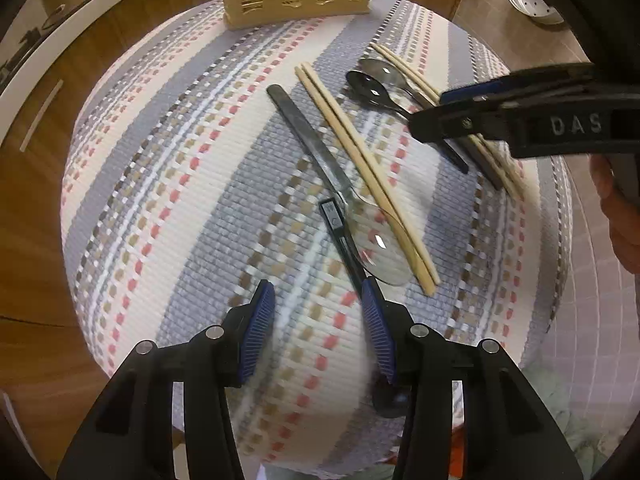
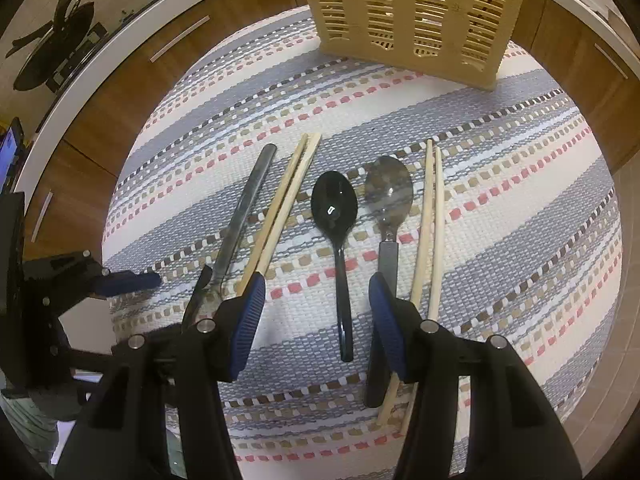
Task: Organize utensils
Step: 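Grasp the dark fork with the rolled left tool while the right tool grasps the black plastic spoon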
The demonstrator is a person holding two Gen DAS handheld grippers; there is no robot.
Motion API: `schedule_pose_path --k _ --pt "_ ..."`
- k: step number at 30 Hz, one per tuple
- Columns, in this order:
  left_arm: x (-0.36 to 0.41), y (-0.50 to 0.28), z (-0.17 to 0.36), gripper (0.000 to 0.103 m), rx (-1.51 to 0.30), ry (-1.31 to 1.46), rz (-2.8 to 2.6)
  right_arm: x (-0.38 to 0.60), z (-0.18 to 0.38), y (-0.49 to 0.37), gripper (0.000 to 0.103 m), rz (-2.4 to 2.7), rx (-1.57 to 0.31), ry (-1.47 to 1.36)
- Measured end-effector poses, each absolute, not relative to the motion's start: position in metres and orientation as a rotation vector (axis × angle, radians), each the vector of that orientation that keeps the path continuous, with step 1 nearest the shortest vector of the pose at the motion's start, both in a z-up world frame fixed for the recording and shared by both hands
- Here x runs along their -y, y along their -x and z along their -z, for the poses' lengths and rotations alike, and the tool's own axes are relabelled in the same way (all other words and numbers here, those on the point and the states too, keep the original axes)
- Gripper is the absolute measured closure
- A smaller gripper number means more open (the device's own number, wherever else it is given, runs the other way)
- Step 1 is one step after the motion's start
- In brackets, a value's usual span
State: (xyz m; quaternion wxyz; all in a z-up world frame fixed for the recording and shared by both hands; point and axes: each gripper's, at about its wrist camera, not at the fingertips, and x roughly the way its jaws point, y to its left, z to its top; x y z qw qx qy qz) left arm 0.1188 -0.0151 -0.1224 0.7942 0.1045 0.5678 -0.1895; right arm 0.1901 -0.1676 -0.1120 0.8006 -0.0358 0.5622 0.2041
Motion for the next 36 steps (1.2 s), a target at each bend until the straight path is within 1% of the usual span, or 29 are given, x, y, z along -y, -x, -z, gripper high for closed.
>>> schedule_pose_path --k 7,9,13,15,16,17,18,19,20,24,27,30,36 --pt "0.014 -0.116 0.119 0.060 -1.242 -0.170 0.426 0.166 0.107 -0.186 0.053 -0.433 -1.190 0.080" --pt "0.012 -0.102 0.117 0.060 -1.257 -0.148 0.453 0.167 0.107 -0.184 0.053 -0.435 -1.188 0.083" --pt "0.022 -0.090 0.118 0.060 -1.234 -0.240 0.426 0.168 0.110 -0.183 0.053 -0.434 -1.199 0.082" --pt "0.029 -0.086 0.118 0.077 -1.194 -0.314 0.364 0.167 0.111 -0.184 0.053 -0.432 -1.201 0.082" --pt "0.029 -0.086 0.117 0.092 -1.182 -0.327 0.350 0.167 0.110 -0.185 0.053 -0.430 -1.198 0.080" --pt "0.025 -0.090 0.116 0.098 -1.176 -0.320 0.337 0.167 0.110 -0.186 0.058 -0.430 -1.194 0.077" --pt "0.021 -0.094 0.115 0.098 -1.181 -0.284 0.347 0.167 0.109 -0.187 0.060 -0.429 -1.191 0.070" --pt "0.014 -0.099 0.114 0.098 -1.188 -0.234 0.362 0.168 0.109 -0.189 0.065 -0.428 -1.190 0.063" --pt "0.003 -0.107 0.111 0.098 -1.181 -0.167 0.365 0.170 0.107 -0.192 0.066 -0.422 -1.187 0.045" --pt "-0.033 -0.134 0.099 0.098 -1.116 0.016 0.320 0.177 0.109 -0.208 0.067 -0.392 -1.203 -0.018" --pt "-0.053 -0.156 0.092 0.098 -1.111 0.137 0.323 0.175 0.114 -0.223 0.068 -0.416 -1.239 -0.063" --pt "-0.063 -0.174 0.091 0.098 -1.130 0.223 0.318 0.164 0.118 -0.230 0.068 -0.397 -1.248 -0.021" --pt "-0.064 -0.190 0.107 0.098 -1.177 0.250 0.289 0.153 0.128 -0.244 0.068 -0.348 -1.276 0.052"
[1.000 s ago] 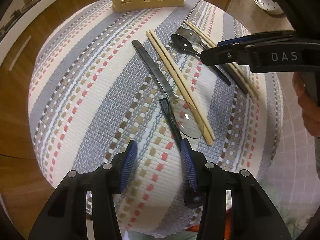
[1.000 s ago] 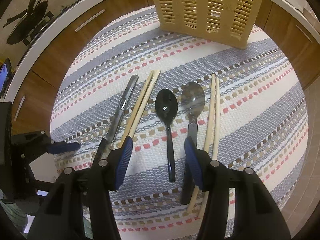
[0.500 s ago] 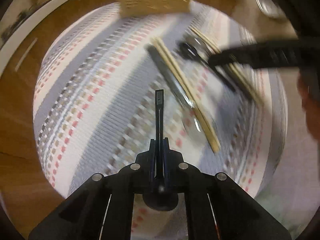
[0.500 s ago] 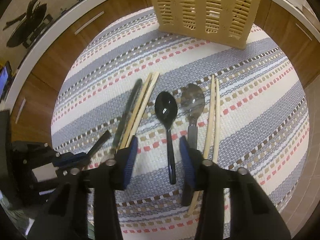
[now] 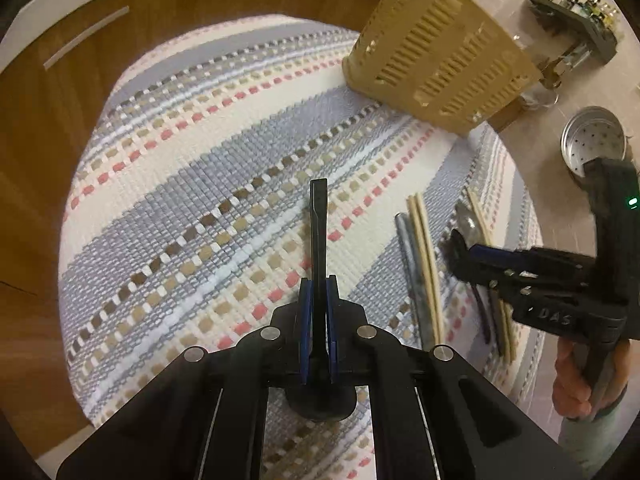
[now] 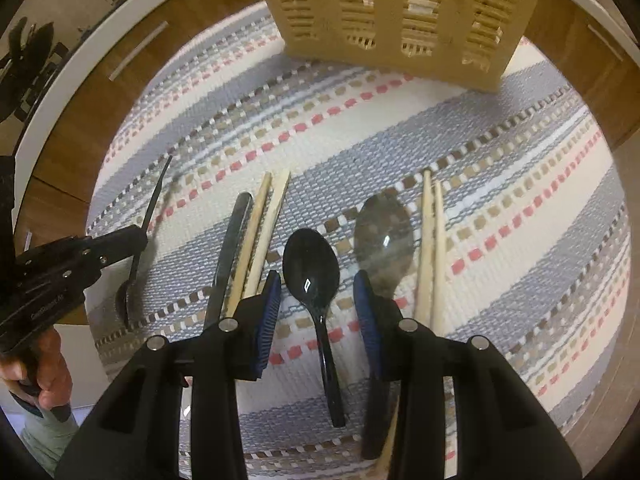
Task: Organize utensils
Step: 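Grasp the dark fork with the rolled left tool while the right tool grasps the black plastic spoon, then lift the fork in the left tool over the caddy while the right tool carries the black spoon there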
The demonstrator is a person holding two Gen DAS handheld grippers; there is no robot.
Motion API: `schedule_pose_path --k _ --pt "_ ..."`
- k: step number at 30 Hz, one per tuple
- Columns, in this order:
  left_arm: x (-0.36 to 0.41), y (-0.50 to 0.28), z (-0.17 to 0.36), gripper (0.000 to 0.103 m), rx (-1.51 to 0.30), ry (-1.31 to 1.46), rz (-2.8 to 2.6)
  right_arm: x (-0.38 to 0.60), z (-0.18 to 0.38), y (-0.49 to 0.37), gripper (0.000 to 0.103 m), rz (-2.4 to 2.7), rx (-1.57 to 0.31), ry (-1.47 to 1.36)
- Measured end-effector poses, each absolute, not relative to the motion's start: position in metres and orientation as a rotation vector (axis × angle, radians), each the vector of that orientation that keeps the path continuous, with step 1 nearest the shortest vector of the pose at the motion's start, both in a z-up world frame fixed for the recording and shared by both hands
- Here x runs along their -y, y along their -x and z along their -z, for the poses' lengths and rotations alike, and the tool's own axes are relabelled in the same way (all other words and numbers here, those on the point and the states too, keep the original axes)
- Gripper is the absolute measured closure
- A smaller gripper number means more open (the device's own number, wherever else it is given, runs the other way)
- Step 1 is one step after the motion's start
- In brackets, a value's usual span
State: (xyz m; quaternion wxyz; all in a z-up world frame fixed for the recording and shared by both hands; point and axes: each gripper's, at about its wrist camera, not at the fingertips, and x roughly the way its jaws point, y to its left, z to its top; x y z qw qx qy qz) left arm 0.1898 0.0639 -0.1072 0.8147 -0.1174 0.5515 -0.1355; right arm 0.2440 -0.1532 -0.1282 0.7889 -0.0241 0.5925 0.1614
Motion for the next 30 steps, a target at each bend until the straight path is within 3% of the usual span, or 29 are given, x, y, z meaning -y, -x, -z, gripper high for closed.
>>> schedule_pose_path --k 8,11,19,30 --pt "-0.058 -0.192 0.107 0.098 -1.179 0.196 0.283 0.131 0.132 -0.241 0.068 -0.325 -1.289 0.206" --pt "-0.056 -0.194 0.108 0.098 -1.174 0.183 0.286 0.120 0.132 -0.240 0.079 -0.306 -1.268 0.241" --pt "-0.043 -0.190 0.089 0.098 -1.064 0.188 0.318 0.141 0.120 -0.223 0.080 -0.385 -1.171 0.146" --pt "-0.036 -0.176 -0.001 0.098 -0.676 0.226 0.354 0.178 0.009 -0.175 0.080 -0.513 -0.671 0.013"
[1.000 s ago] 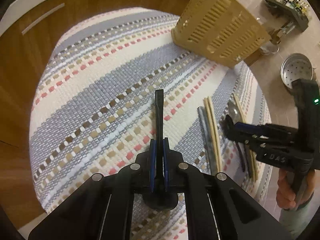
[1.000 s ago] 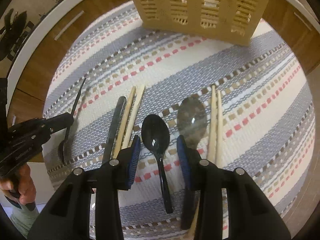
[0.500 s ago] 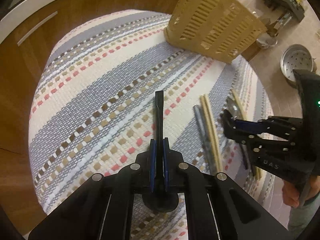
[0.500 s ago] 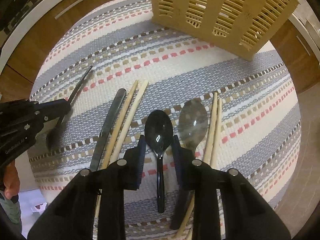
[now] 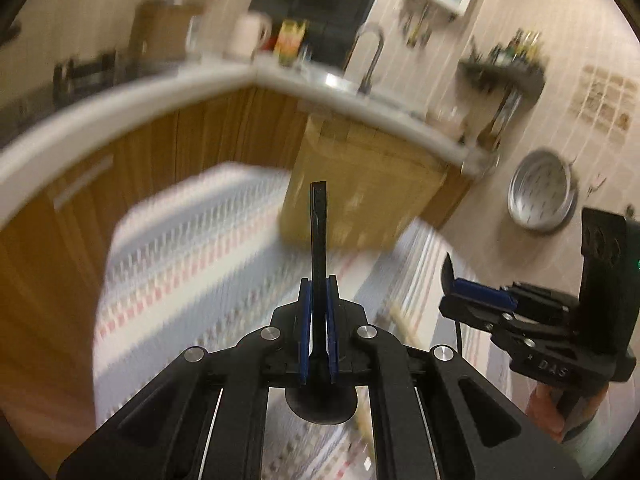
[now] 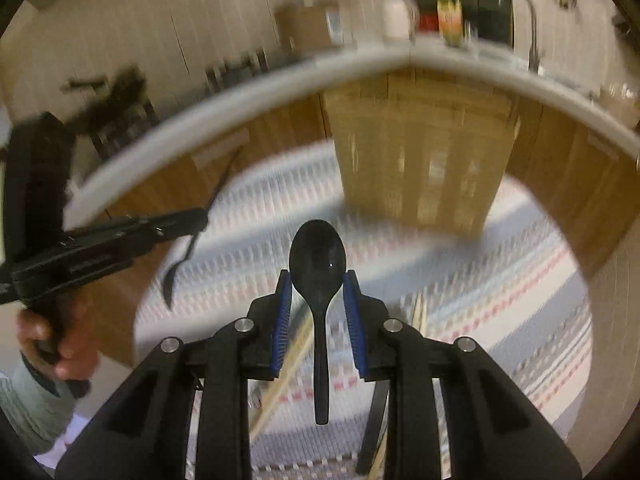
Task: Organize utensils
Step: 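Lift the fork in the left tool over the caddy while the right tool carries the black spoon there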
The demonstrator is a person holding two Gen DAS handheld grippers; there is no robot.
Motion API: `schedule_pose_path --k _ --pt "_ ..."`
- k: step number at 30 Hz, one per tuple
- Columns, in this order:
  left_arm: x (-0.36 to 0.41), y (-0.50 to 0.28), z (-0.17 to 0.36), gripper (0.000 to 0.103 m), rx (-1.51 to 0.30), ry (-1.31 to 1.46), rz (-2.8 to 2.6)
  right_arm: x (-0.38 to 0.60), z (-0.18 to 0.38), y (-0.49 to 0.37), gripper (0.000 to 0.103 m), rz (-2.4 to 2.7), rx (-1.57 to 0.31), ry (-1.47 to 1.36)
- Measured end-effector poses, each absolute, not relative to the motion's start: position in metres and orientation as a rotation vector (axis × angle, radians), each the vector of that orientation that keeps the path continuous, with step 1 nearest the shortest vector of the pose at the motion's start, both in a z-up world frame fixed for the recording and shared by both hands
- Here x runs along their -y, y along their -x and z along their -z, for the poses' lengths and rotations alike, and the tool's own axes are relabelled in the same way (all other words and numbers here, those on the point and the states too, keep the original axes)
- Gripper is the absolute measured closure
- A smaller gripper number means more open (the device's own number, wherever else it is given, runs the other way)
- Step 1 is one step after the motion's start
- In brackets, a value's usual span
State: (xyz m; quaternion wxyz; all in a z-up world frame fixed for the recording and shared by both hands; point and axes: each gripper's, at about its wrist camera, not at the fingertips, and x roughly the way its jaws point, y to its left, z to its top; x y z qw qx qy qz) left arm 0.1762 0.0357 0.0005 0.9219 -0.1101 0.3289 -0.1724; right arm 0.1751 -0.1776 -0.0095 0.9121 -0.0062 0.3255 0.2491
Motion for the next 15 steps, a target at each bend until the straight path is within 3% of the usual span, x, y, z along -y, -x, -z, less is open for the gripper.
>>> schedule_pose_path --k 8,15 --pt "-0.018 -0.213 -0.076 0.098 -0.357 0.243 0.401 0.208 -0.061 -0.205 0.079 -0.375 -0.379 -0.062" --pt "0.005 -0.272 -0.084 0.098 -0.240 0.240 0.419 0.234 -0.075 -0.268 0.079 -0.314 -0.263 -0.112"
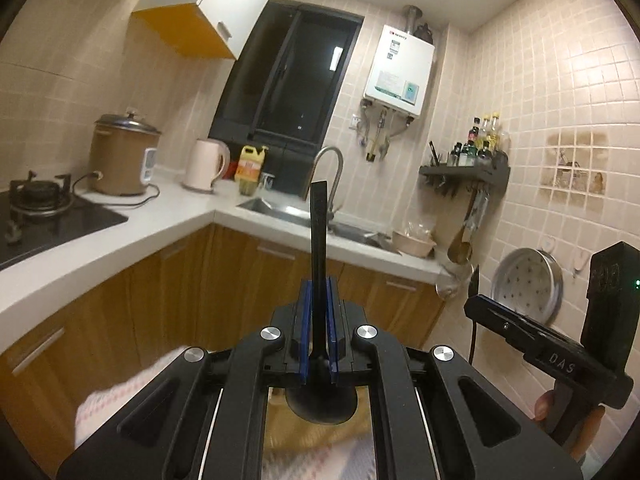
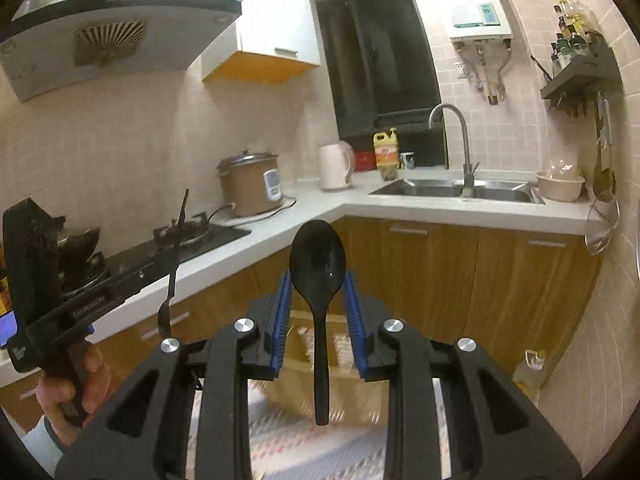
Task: Organize utensils
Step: 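Lift the fork in the left tool over the caddy while the right tool carries the black spoon there, then open the left tool over the caddy while the right tool releases the black spoon into it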
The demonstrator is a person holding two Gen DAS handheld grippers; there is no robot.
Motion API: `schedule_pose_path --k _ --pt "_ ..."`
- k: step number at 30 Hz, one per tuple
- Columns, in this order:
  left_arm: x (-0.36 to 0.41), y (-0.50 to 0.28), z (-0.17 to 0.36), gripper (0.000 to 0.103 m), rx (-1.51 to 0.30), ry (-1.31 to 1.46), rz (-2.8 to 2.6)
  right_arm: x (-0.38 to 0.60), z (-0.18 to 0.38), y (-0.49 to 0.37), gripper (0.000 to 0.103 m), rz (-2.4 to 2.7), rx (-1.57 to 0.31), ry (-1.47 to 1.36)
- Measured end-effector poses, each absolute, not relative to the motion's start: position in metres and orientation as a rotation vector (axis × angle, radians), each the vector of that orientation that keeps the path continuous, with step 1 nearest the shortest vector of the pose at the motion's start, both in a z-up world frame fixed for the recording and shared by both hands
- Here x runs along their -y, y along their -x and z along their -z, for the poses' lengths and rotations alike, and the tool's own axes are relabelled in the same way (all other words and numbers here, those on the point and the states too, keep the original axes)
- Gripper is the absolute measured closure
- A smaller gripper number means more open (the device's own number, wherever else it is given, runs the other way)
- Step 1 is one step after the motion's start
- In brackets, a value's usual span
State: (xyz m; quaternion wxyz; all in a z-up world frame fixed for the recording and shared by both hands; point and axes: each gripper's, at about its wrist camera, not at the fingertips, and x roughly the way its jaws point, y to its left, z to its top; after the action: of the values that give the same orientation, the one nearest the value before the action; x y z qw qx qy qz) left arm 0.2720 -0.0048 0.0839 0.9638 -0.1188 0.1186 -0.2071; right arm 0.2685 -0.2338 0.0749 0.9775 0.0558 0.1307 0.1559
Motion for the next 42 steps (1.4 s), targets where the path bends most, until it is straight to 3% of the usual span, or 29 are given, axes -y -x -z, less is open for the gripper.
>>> schedule_pose_path --k 10,28,31,42 --pt "0.015 -0.342 -0.038 0.098 -0.266 0.226 0.423 0.247 -0.033 -0.346 0.079 -0.265 -0.300 -0.107" --pt "0.008 -0.360 -0.003 0.097 -0.320 0.272 0.472 0.247 -0.005 -0.350 0.077 -0.249 -0.323 -0.094" --pt "0.005 -0.354 -0.003 0.076 -0.339 0.269 0.482 0.250 -0.007 -0.344 0.077 -0.279 -0.344 -0.107" --pt "-0.026 -0.294 -0.034 0.072 -0.350 0.312 0.505 0.253 -0.022 -0.293 0.077 -0.294 -0.369 -0.083"
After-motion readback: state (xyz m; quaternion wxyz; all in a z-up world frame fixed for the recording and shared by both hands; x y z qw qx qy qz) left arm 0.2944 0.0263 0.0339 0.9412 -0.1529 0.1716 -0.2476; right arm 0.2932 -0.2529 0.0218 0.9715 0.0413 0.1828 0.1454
